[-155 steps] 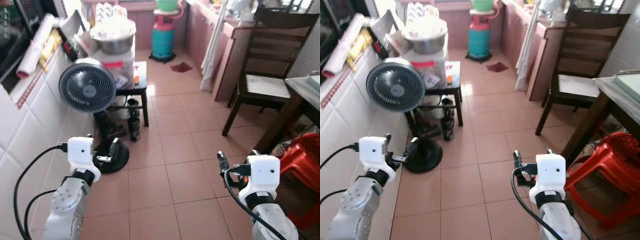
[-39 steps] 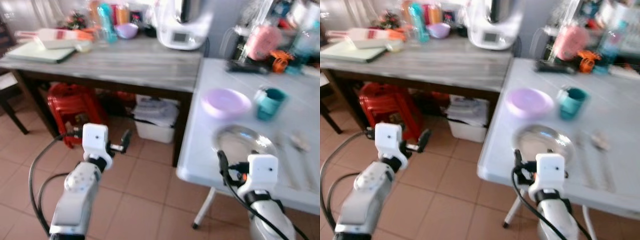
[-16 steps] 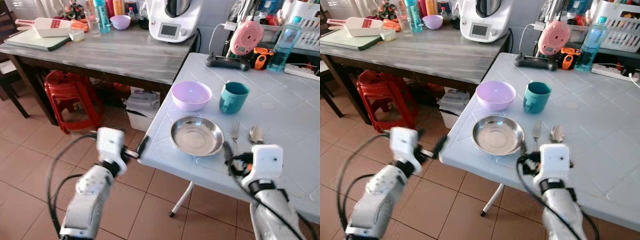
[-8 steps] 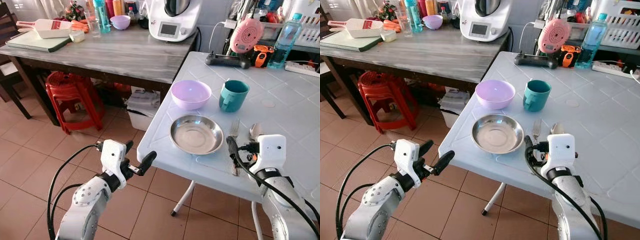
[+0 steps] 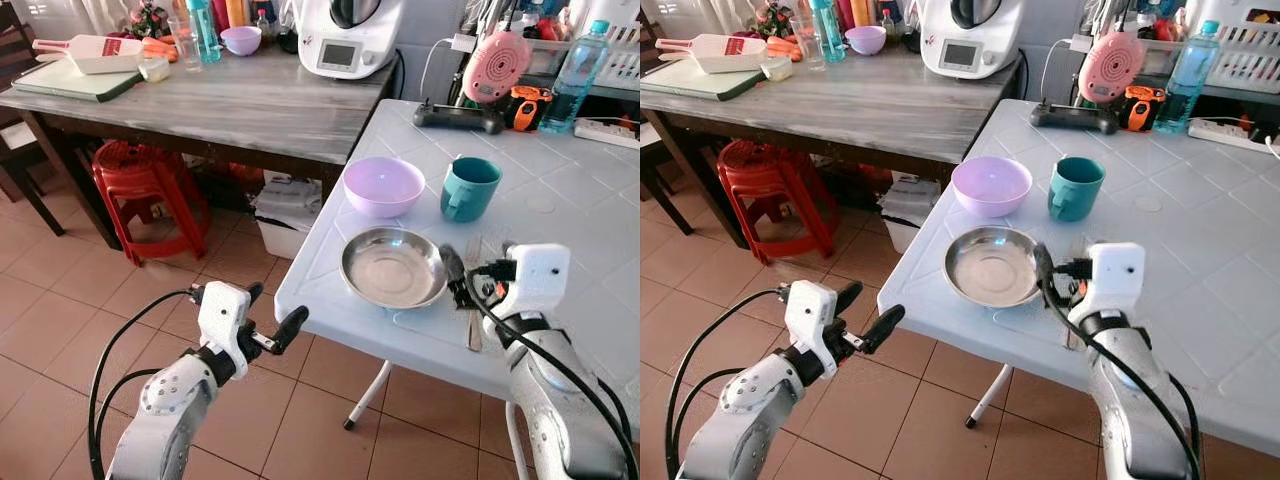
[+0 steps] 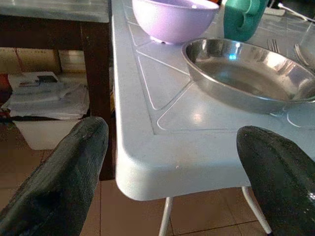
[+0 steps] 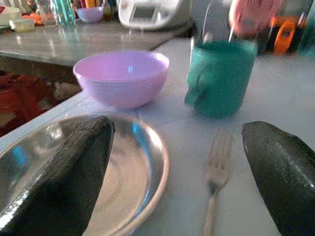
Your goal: Setting the table
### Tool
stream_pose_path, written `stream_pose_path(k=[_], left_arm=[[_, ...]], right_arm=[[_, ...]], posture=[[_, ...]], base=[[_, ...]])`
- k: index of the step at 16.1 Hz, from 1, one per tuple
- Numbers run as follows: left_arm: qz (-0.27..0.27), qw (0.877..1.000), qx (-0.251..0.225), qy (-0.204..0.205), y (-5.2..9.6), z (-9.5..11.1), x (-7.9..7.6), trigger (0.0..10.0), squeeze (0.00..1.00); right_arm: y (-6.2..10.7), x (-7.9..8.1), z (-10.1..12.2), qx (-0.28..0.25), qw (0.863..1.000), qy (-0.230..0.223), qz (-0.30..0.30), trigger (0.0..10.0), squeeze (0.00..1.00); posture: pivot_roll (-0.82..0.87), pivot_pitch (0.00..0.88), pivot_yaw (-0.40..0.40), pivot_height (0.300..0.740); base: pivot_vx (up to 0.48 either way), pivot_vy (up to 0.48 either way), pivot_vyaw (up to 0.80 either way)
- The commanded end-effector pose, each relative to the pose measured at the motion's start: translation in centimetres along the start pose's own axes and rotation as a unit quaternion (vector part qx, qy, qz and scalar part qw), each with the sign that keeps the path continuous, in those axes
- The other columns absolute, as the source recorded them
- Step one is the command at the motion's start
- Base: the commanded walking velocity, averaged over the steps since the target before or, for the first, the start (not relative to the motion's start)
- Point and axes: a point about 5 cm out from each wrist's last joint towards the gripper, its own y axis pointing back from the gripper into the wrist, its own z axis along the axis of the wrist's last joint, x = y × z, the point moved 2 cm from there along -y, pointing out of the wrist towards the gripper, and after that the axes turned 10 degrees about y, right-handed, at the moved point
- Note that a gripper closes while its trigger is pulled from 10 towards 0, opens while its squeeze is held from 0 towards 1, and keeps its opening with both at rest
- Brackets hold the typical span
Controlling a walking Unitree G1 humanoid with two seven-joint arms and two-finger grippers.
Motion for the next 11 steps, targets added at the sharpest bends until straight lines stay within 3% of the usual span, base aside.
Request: stream_pose_path(k=[1,5,11], left_arm=[[-0.003,1.000,-0.002,-0.012,0.1,0.2,-0.1,10.0,0.00],[-0.005,1.000,-0.002,-0.011,0.1,0.0,-0.4,10.0,0.00],[-0.006,1.000,-0.003,-0.013,0.0,0.1,-0.6,10.0,0.00]], right_arm=[[0.3,-0.3,0.0,-0.001,1.000,-0.023,0.000,10.0,0.00],[-0.4,-0.3,-1.8,0.041,0.998,-0.049,-0.003,10.0,0.00],[-2.7,0.4,-1.7,0.049,0.997,-0.064,0.002,10.0,0.00]], posture=[[-0.03,0.069,0.025,0.740],[-0.04,0.070,0.024,0.740],[-0.03,0.085,0.019,0.740]], base=[[0.000,0.000,0.00],[0.000,0.000,0.00],[0.000,0.000,0.00]])
